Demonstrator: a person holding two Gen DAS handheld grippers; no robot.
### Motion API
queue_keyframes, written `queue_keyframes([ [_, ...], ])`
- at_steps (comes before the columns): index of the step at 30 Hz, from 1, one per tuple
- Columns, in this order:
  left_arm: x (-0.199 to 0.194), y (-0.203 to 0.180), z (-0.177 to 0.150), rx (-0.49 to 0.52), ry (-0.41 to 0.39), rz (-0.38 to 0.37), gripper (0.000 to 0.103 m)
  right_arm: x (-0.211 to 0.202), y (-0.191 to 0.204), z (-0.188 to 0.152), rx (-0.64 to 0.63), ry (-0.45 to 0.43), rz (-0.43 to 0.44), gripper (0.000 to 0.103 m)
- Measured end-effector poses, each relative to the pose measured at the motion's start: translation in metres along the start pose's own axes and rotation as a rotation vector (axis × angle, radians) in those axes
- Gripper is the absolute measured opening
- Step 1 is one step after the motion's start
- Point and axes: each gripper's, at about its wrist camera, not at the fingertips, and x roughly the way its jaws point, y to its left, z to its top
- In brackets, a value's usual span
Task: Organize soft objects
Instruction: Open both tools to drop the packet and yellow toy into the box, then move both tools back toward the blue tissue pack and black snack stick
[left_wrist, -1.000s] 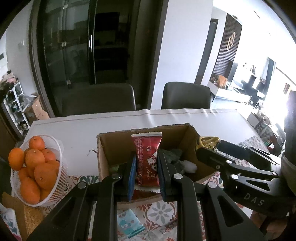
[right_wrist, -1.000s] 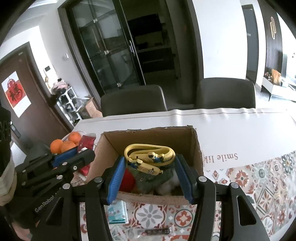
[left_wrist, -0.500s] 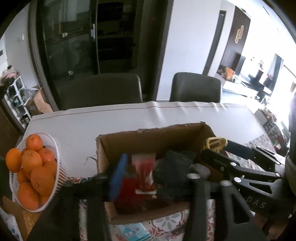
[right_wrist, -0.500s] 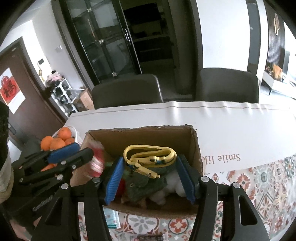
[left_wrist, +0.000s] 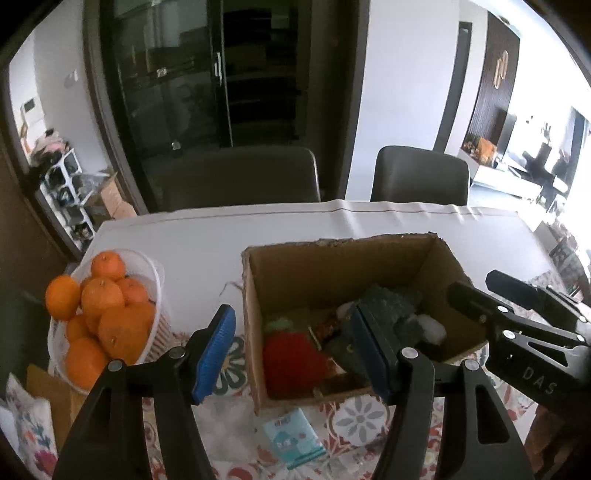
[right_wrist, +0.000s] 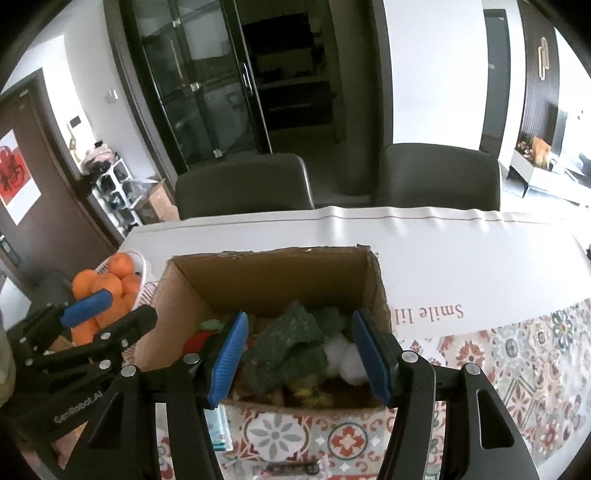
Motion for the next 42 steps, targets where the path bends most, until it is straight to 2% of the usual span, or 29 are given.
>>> queue_keyframes([
  [4,-0.011,0.006,-0.011,-0.036,-0.003,0.004,0.064,-0.013,0.003,-0.009,0.011,-0.016,-0.004,0.060],
  [11,-0.027,0.008,-0.038,-0.036,-0.008,0.035,0.067,-0.034,0.012,-0.032,-0.020,-0.044,-0.030,0.060],
  [13,-0.027,0.008,-0.045,-0.041,-0.005,0.035,0.067,-0.036,0.012,-0.039,-0.023,-0.042,-0.036,0.064],
  [18,-0.021,0.011,-0.067,-0.070,0.043,0.024,0.067,-0.034,0.009,-0.055,-0.011,-0.023,-0.061,0.065],
  [23,-0.008,0.014,-0.087,-0.079,0.098,0.014,0.067,-0.025,0.006,-0.076,0.003,0.025,-0.082,0.065],
  [29,0.012,0.011,-0.104,-0.085,0.160,-0.001,0.067,-0.010,-0.005,-0.096,0.079,0.110,-0.097,0.065],
  [38,0.047,0.007,-0.122,-0.089,0.236,-0.039,0.067,0.020,-0.032,-0.129,0.296,0.224,-0.109,0.065],
  [42,0.063,0.006,-0.129,-0.095,0.269,-0.045,0.067,0.036,-0.041,-0.147,0.397,0.299,-0.062,0.065],
])
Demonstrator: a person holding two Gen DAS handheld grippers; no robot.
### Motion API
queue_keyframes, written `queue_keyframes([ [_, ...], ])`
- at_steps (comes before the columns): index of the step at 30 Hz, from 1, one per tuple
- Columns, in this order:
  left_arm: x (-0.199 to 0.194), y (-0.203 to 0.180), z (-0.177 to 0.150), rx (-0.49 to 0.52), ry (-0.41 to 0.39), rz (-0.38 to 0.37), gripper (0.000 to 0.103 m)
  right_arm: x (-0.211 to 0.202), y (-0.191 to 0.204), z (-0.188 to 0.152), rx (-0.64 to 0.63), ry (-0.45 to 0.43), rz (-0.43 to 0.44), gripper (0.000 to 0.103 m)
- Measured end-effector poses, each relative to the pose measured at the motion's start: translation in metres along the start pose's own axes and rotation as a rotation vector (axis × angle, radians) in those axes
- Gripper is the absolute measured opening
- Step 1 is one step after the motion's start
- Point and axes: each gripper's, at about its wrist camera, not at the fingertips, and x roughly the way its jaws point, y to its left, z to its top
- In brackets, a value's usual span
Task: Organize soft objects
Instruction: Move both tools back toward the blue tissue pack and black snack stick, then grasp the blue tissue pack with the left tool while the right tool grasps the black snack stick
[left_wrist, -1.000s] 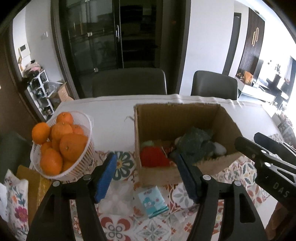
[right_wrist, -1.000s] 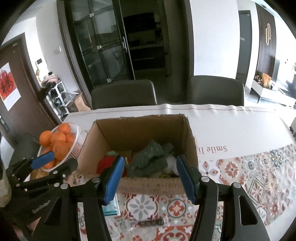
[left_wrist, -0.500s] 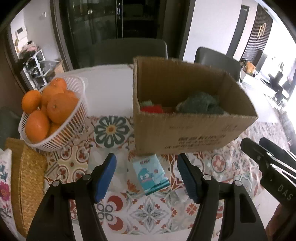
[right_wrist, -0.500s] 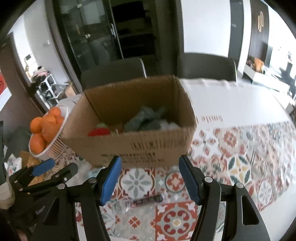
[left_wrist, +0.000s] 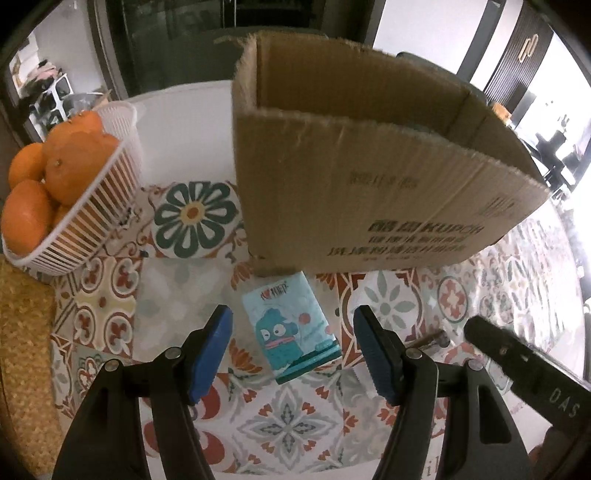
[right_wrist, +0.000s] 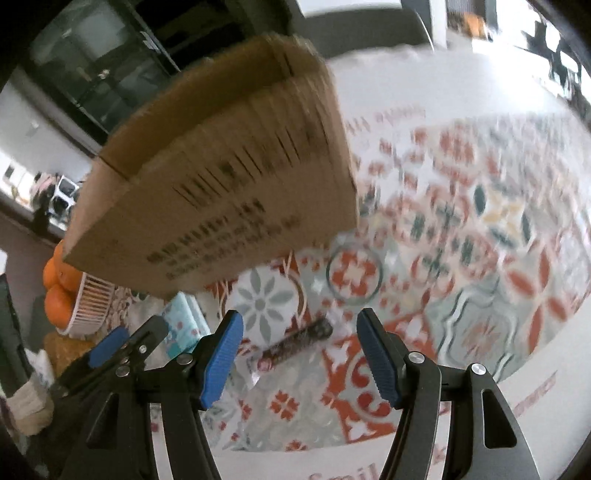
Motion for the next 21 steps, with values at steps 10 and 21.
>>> queue_keyframes([
  [10,0.031,-0.008,0.002,0.030,0.038,0.004,0.067,0.036,-0.015,-0.010,0.204,0.164,0.097,0.065],
  [21,0.051,-0.001,0.012,-0.004,0.060,-0.022,0.066,0.059,-0.016,-0.007,0.305,0.220,0.103,0.063],
])
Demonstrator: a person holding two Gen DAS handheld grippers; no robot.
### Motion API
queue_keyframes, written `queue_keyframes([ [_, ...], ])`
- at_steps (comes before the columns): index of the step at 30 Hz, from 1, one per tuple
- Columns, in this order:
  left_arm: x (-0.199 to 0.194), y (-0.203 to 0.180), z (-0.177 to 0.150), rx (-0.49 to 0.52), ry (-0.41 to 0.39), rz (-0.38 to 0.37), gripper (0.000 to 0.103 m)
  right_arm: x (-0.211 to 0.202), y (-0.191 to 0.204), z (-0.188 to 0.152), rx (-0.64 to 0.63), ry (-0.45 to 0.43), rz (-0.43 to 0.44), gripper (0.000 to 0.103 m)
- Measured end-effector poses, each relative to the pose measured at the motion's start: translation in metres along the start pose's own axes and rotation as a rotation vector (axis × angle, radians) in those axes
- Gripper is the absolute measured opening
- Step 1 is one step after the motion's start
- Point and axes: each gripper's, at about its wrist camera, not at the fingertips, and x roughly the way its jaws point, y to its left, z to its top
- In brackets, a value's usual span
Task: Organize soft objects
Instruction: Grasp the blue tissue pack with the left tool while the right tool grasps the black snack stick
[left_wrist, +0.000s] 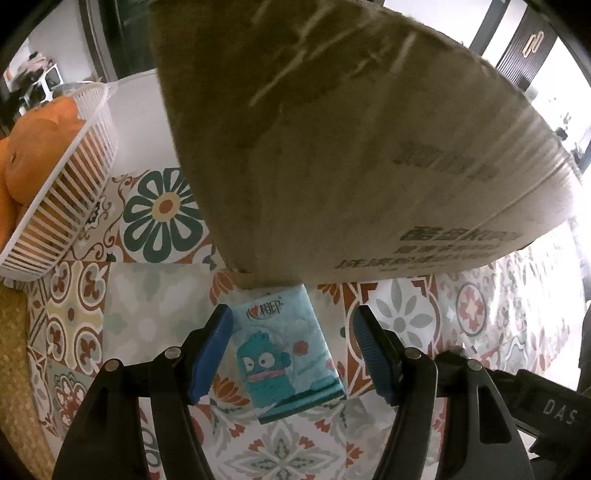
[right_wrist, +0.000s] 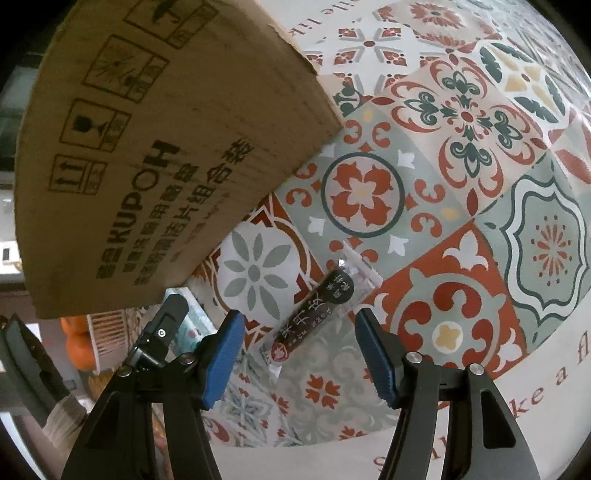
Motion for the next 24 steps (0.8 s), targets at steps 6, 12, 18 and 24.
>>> queue_keyframes([
  [6,0.005,0.004,0.006,-0.007,0.020,0.019,0.067,0.008,0.010,0.015,0.000,-0.020,-0.029,0.063],
  [12,0.026,0.016,0.009,-0.036,0.090,0.047,0.066,0.018,0.020,0.019,-0.015,-0.002,-0.058,0.063],
  [18,0.038,0.025,0.009,-0.053,0.090,0.043,0.057,0.023,0.035,0.021,-0.028,-0.001,-0.080,0.062],
  [24,0.033,0.053,-0.002,-0.111,0.087,-0.003,0.056,0.034,0.051,0.010,-0.111,-0.003,-0.153,0.062],
])
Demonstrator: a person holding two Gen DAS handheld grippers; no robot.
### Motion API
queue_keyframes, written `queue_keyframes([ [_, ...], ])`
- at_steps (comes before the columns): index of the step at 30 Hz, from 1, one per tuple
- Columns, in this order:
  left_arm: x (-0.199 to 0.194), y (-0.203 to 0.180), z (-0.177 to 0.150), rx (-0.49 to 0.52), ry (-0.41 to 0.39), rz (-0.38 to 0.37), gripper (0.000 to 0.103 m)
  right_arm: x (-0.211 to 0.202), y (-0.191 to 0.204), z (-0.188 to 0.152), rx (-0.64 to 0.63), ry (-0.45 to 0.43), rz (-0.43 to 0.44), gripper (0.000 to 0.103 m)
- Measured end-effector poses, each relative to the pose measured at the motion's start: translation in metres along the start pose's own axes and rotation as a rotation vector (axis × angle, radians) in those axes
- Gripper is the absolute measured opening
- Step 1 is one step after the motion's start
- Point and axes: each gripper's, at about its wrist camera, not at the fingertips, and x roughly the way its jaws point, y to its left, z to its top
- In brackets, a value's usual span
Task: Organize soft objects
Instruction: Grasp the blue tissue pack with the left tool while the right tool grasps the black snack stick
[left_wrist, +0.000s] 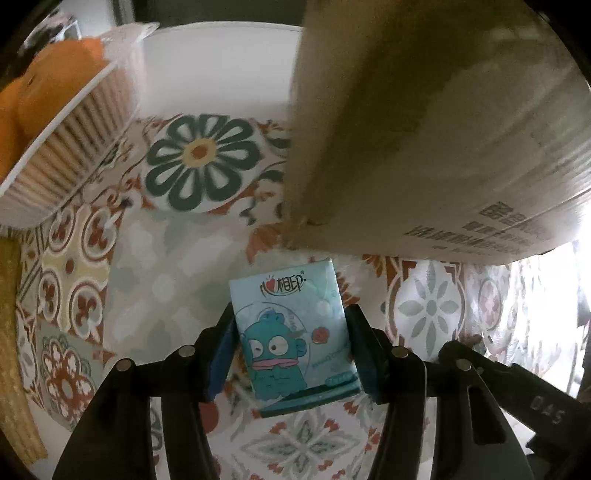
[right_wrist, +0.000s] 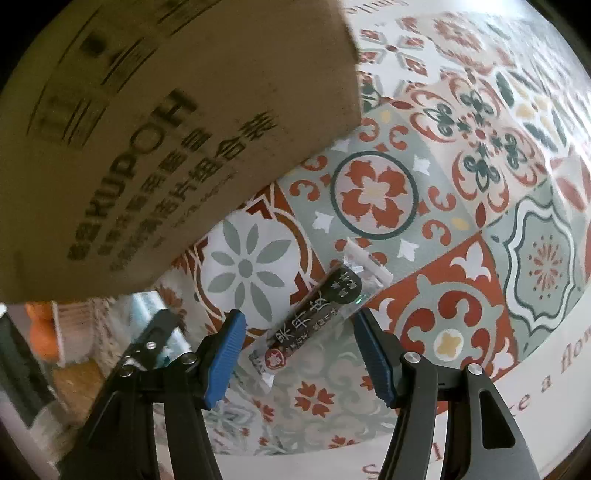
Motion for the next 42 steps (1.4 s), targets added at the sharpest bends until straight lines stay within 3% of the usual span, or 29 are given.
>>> queue_keyframes([
  [2,-0.002,0.010,-0.003,-0.024,0.005,-0.014,0.056,0.002,0.009,-0.005,-0.036,-0.017,-0.039,0.059],
  [7,-0.007,0.036,-0.008,-0.052,0.002,-0.021,0.056,0.005,0.027,-0.018,-0.155,-0.068,-0.120,0.035],
  [14,-0.028,0.016,-0.026,0.048,-0.030,-0.007,0.056,0.005,0.030,-0.037,-0.423,-0.045,-0.019,0.032],
  [19,-0.033,0.004,-0.045,0.099,-0.036,-0.008,0.056,0.002,0.017,-0.057,-0.513,-0.073,0.050,0.032],
  [28,-0.038,0.025,-0.071,0.065,-0.016,0.041,0.056,0.007,0.028,-0.072,-0.545,-0.182,-0.050,0.033],
  [34,-0.038,0.036,-0.074,0.049,-0.020,0.049,0.056,0.007,0.034,-0.084,-0.583,-0.182,-0.032,0.020],
  [42,-0.039,0.009,-0.074,0.090,-0.054,0.034,0.056,-0.021,0.022,-0.087,-0.593,-0.219,0.018,0.019],
])
